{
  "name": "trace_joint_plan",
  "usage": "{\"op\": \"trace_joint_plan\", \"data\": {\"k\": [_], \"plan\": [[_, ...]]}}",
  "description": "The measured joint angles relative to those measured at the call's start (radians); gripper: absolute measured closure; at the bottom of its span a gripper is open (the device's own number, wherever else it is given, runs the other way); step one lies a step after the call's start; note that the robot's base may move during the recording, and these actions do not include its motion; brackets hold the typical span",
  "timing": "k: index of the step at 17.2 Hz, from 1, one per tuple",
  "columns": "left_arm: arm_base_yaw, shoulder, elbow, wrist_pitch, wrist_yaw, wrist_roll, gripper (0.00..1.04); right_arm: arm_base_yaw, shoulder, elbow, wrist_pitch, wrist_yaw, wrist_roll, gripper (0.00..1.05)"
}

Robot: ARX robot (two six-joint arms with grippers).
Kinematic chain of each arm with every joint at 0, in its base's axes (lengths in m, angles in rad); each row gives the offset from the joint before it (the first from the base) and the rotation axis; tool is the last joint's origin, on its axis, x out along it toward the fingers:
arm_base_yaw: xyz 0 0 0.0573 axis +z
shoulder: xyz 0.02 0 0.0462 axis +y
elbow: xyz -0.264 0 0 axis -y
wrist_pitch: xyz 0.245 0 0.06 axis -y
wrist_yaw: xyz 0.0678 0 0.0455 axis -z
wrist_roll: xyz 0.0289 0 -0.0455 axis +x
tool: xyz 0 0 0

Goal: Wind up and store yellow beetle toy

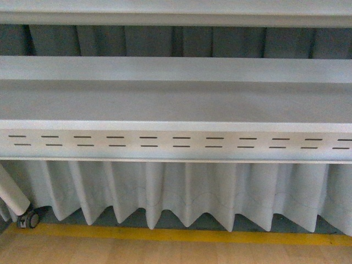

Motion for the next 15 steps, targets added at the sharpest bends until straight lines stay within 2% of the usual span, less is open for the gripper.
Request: {"op": "trace_joint_plan", "data": {"k": [15], "plan": [[0.000, 0.000, 0.000, 0.000, 0.000, 0.000, 0.07, 0.000, 0.000, 0.000, 0.000, 0.000, 0.000, 0.07]]}}
